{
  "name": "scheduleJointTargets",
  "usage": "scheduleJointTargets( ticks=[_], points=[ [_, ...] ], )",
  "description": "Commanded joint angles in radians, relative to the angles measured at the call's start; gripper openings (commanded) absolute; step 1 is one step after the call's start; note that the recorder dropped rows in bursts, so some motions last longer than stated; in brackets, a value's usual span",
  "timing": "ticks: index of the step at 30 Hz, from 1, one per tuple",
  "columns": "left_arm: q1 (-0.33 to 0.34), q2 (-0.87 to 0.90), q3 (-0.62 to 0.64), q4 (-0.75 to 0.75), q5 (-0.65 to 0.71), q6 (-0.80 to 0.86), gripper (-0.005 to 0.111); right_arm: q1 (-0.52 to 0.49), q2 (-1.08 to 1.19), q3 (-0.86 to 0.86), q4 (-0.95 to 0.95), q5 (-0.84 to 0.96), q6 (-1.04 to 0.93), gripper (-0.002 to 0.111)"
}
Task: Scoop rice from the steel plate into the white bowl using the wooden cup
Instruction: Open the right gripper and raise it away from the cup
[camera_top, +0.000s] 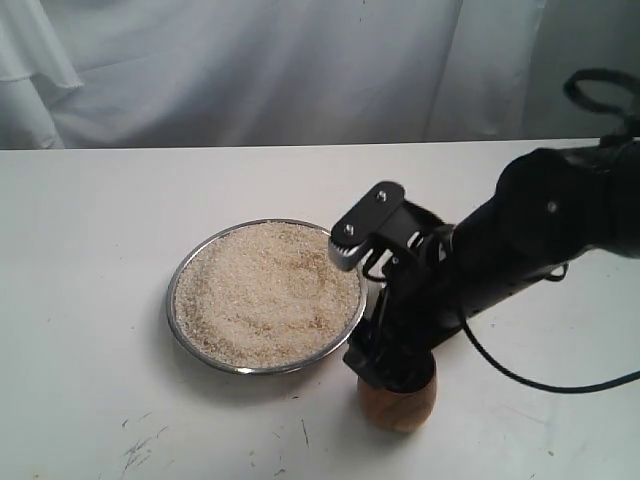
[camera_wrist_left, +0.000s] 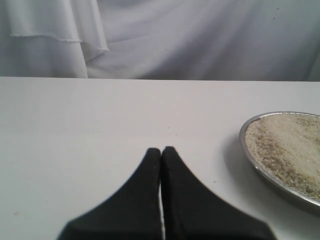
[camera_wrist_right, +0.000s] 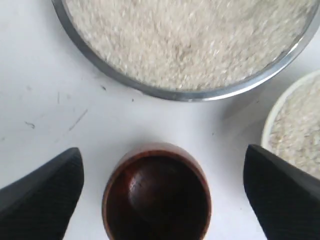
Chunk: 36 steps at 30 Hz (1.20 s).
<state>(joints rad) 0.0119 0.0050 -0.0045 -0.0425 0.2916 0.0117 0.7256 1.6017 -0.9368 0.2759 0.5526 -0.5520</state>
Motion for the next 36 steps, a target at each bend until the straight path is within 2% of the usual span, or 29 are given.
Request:
scheduleJointTargets(
  ticks=[1,2,4,7,8,11,17,25,33,36],
  points=[
    [-0.002,-0.005,0.005,-0.001,-0.006,-0.003,0.0,0.001,-0.122,-0.031,-0.034,0.033,0.088,0.078],
    [-0.002,-0.005,0.005,-0.001,-0.006,-0.003,0.0,0.001,-0.15,-0.031,-0.048,0.031,0.125,0.075],
    [-0.002,-0.005,0.005,-0.001,-0.006,-0.003,0.0,0.001,-0.217,-0.031,-0.09,0.028,0.218,0.053],
    [-0.002,-0.005,0.005,-0.001,-0.006,-0.003,0.0,0.001,-0.27,-0.031,-0.103,0.023,0.262,0.018],
    [-0.002,-0.005,0.005,-0.001,-0.006,-0.003,0.0,0.001,-0.293,-0.031,-0.103,0.023,0.264,0.001],
    [-0.002,-0.005,0.005,-0.001,-0.006,-0.003,0.0,0.001,-0.337,-0.017,-0.078,-0.007,0.283,0.0],
    [-0.002,-0.005,0.005,-0.001,-0.006,-0.003,0.0,0.001,-0.548,0.218,-0.028,-0.373,0.292,0.0],
    [-0.002,-0.005,0.005,-0.001,-0.006,-0.003,0.0,0.001,-0.676,0.223,-0.042,-0.397,0.287,0.0],
    [-0.002,-0.005,0.005,-0.001,-0.006,-0.003,0.0,-0.002,-0.834,0.23,-0.138,-0.412,0.287,0.0],
    [-0.002,-0.005,0.005,-0.001,-0.006,-0.003,0.0,-0.054,-0.883,0.262,-0.145,-0.445,0.289,0.0]
  ],
)
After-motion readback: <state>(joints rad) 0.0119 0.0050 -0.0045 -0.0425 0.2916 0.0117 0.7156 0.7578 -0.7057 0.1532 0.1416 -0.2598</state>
